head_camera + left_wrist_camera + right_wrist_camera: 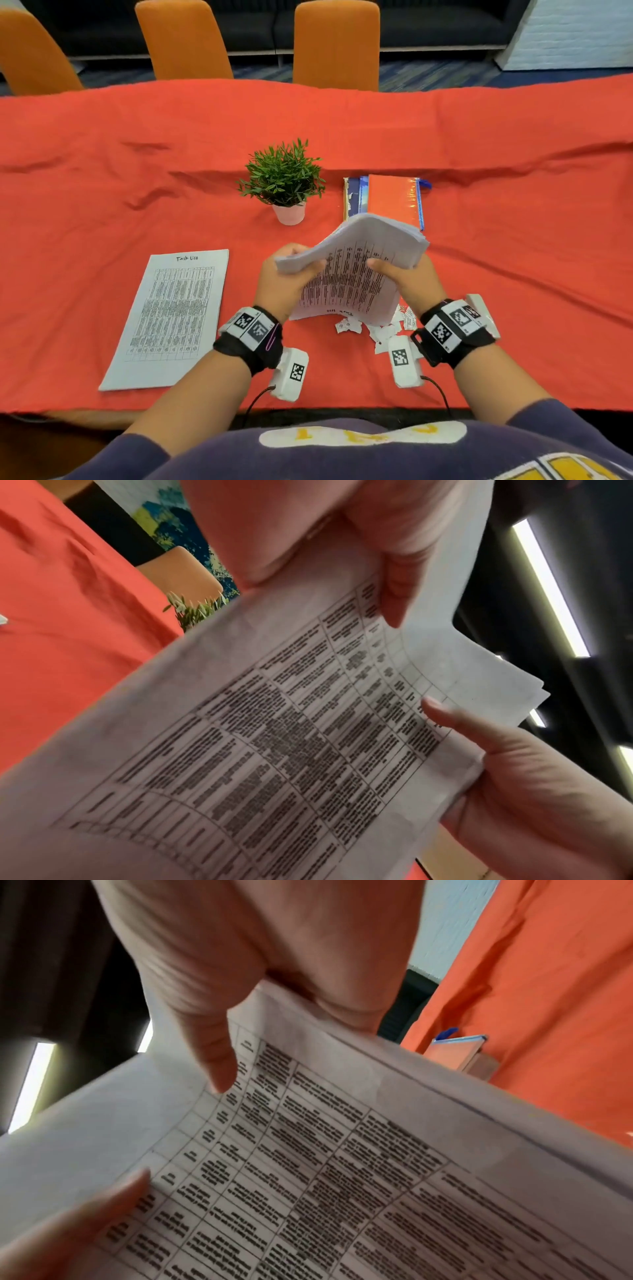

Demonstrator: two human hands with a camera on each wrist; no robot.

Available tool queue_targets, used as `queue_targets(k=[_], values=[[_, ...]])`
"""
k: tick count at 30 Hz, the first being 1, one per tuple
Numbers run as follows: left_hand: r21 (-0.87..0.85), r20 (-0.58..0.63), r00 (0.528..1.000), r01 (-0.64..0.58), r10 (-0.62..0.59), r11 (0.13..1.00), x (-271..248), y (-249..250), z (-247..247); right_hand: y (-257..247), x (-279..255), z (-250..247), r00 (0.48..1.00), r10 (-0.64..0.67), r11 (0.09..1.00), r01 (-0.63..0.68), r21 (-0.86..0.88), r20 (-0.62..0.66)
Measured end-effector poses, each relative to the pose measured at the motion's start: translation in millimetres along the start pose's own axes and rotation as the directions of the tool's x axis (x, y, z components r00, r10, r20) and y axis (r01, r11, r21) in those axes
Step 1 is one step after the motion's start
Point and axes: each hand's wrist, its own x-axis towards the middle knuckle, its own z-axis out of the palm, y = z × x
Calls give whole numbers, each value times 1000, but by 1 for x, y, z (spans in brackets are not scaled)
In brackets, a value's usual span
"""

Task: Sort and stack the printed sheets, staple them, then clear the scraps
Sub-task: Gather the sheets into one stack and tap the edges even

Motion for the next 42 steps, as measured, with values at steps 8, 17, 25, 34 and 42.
queue_targets(k=[8, 17, 25, 34, 42], values=[[-54, -31, 999, 25, -27, 998, 5, -7, -13, 3, 0, -9, 998, 6, 1000, -8, 29, 58], [-142, -86, 993, 64, -77, 988, 6, -1, 0, 19, 6, -5, 997, 67, 998, -67, -16, -28], [-159, -163, 973, 136, -162, 978, 10, -4, 3, 52, 6, -17, 983, 184, 973, -185, -141, -22], [-650, -76, 984, 73, -161, 757, 25, 23, -21, 44, 3, -40, 970, 232, 848, -162, 505, -78], [-626, -25, 958, 207, -285, 752, 10, -9, -40, 33, 11, -57, 983, 171, 886, -122, 447, -70]])
